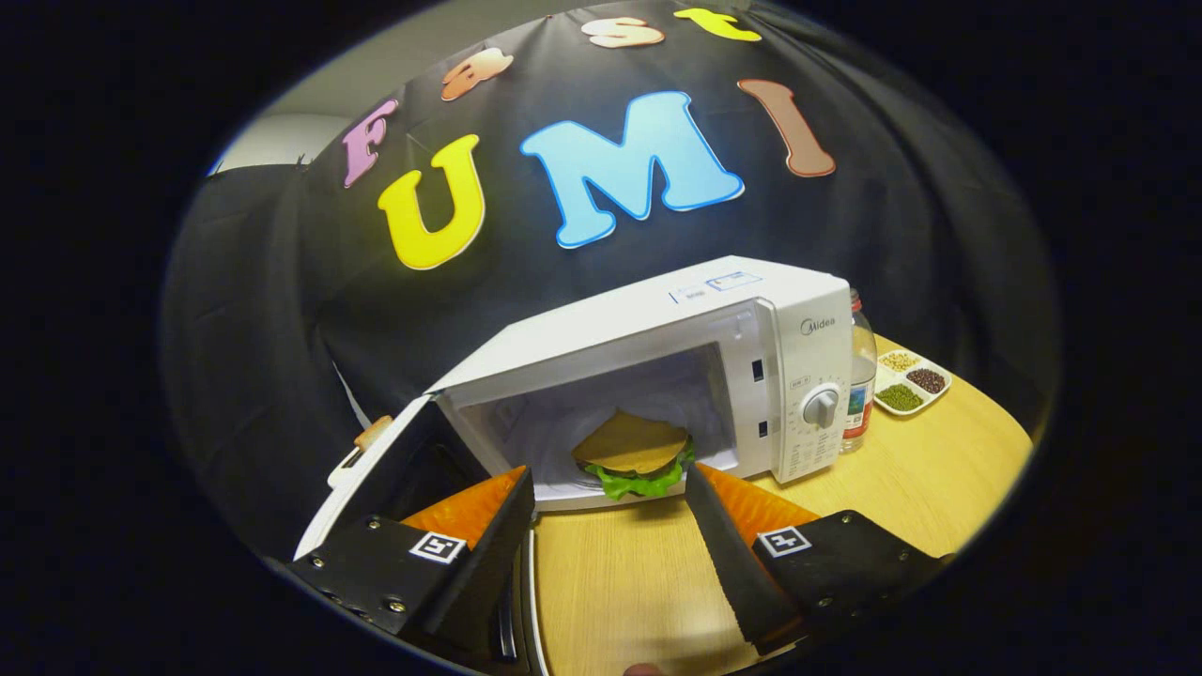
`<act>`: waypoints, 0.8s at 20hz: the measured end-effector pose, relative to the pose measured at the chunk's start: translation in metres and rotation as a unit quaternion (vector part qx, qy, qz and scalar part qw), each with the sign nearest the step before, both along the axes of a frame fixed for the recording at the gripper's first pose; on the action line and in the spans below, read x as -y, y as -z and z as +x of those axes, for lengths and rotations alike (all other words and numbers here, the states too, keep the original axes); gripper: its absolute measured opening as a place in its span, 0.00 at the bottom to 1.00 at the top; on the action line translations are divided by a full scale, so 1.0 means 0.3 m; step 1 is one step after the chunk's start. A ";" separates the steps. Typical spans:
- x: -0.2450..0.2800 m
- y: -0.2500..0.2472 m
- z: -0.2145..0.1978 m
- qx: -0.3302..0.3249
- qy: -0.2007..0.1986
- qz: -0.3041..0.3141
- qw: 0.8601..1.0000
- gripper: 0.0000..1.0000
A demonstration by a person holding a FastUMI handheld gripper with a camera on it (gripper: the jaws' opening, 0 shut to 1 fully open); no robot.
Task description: Open the microwave, put the food inside, and close the microwave door.
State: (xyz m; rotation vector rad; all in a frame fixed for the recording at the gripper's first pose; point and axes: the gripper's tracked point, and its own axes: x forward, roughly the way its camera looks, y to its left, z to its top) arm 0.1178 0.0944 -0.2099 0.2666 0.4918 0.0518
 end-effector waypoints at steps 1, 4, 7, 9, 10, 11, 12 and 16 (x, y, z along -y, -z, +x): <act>-0.012 -0.033 -0.024 0.006 -0.008 -0.005 1.000 0.97; -0.066 -0.133 -0.089 0.032 -0.037 -0.018 0.999 0.97; -0.144 -0.225 -0.146 0.056 -0.074 -0.021 0.995 0.97; -0.211 -0.273 -0.184 0.068 -0.100 -0.015 0.993 0.97; -0.246 -0.297 -0.204 0.074 -0.115 -0.011 0.991 0.97; -0.282 -0.320 -0.221 0.081 -0.130 -0.006 0.988 0.97; -0.320 -0.338 -0.239 0.086 -0.145 -0.002 0.986 0.97; -0.462 -0.384 -0.321 0.101 -0.208 0.025 0.973 0.97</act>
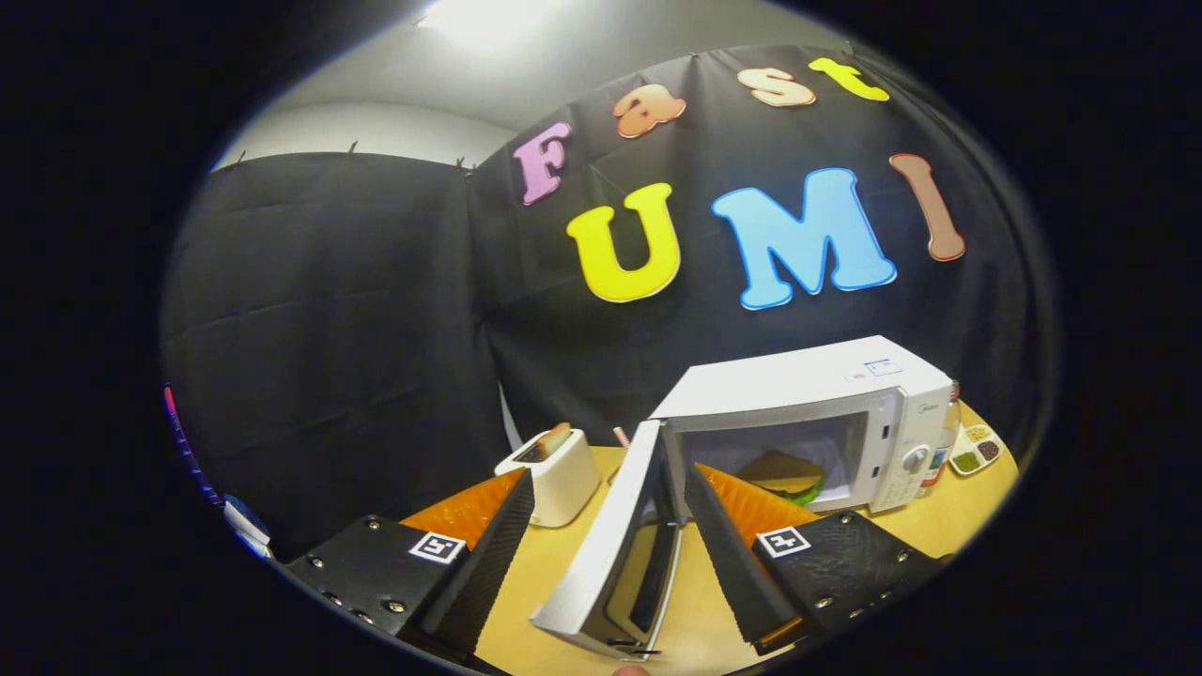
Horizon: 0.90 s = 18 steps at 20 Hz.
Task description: Open the microwave, put the food inside, and close the microwave door.
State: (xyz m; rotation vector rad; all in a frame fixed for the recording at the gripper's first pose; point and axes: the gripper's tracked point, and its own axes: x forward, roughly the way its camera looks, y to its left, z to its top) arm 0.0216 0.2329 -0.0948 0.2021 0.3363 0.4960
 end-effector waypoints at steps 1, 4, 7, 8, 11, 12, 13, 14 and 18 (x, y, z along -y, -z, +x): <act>-0.036 -0.009 -0.019 0.005 -0.016 0.002 1.000 0.97; -0.147 -0.015 -0.098 0.009 -0.065 0.011 0.998 0.97; -0.244 0.005 -0.173 0.002 -0.109 0.018 0.994 0.97; -0.272 0.022 -0.198 -0.002 -0.121 0.016 0.993 0.97; -0.346 0.097 -0.264 -0.027 -0.154 0.015 0.988 0.97; -0.374 0.129 -0.292 -0.037 -0.162 0.014 0.986 0.97; -0.387 0.162 -0.312 -0.047 -0.171 0.012 0.984 0.97; -0.396 0.200 -0.328 -0.056 -0.175 0.007 0.983 0.97; -0.426 0.331 -0.369 -0.087 -0.188 -0.016 0.978 0.79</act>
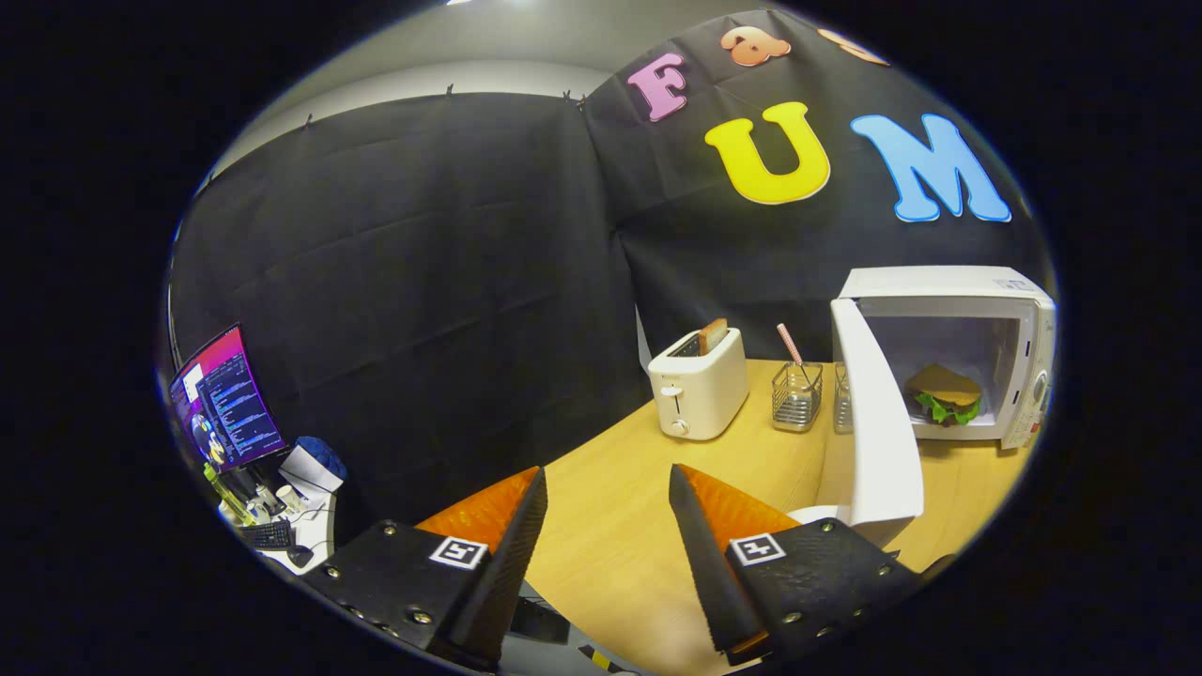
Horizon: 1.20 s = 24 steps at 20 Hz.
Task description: Open the microwave, put the food inside, and close the microwave door.
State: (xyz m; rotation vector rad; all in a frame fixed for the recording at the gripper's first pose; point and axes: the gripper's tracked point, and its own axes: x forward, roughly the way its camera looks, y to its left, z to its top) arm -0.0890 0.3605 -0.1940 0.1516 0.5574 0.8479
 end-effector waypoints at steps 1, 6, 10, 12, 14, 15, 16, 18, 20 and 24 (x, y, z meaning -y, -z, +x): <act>0.002 0.035 -0.001 -0.004 0.002 -0.010 1.000 0.69; 0.076 0.175 0.051 -0.012 0.040 -0.068 0.997 0.01; 0.140 0.211 0.057 -0.030 0.052 -0.080 0.995 0.01; 0.170 0.209 0.058 -0.025 0.054 -0.086 0.995 0.01; 0.199 0.201 0.057 -0.025 0.056 -0.086 0.994 0.01; 0.217 0.196 0.057 -0.025 0.057 -0.087 0.994 0.01; 0.238 0.194 0.060 -0.025 0.060 -0.089 0.994 0.01; 0.286 0.190 0.064 -0.025 0.068 -0.093 0.993 0.01; 0.336 0.189 0.074 -0.026 0.078 -0.098 0.992 0.01; 0.437 0.182 0.099 -0.026 0.102 -0.103 0.989 0.01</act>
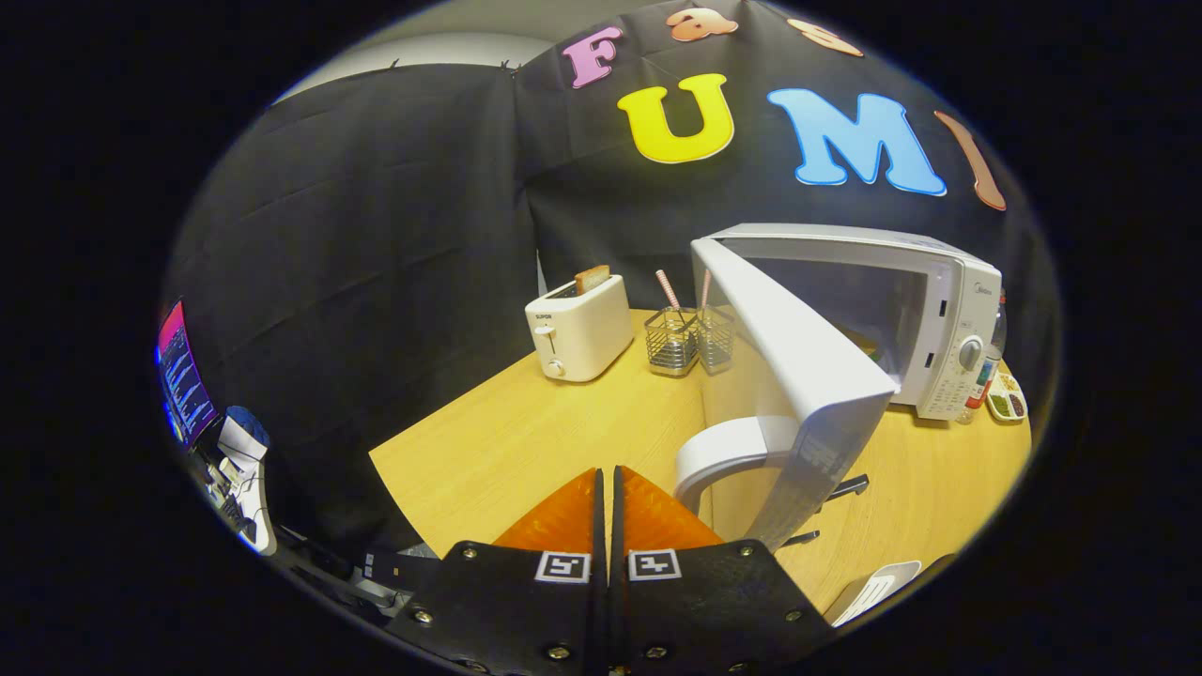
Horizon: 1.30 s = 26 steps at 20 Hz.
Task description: Open the microwave, put the food inside, and close the microwave door.
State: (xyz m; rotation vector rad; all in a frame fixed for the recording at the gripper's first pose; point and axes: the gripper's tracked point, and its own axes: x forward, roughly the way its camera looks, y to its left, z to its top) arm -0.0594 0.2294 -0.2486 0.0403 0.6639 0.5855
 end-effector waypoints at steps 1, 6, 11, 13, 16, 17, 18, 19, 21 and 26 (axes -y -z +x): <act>0.024 -0.003 0.009 0.002 0.006 -0.002 1.000 0.01; 0.144 -0.009 0.070 0.007 0.037 -0.010 0.999 0.01; 0.264 -0.023 0.148 0.015 0.072 -0.014 0.997 0.01; 0.315 -0.027 0.183 0.017 0.087 -0.016 0.996 0.01; 0.393 -0.023 0.254 0.020 0.105 -0.018 0.994 0.01; 0.416 -0.025 0.272 0.022 0.110 -0.020 0.993 0.01; 0.438 -0.024 0.291 0.024 0.115 -0.022 0.993 0.01; 0.458 -0.025 0.311 0.024 0.120 -0.023 0.992 0.01; 0.498 -0.023 0.352 0.026 0.131 -0.026 0.991 0.01; 0.588 -0.012 0.463 0.029 0.160 -0.031 0.986 0.01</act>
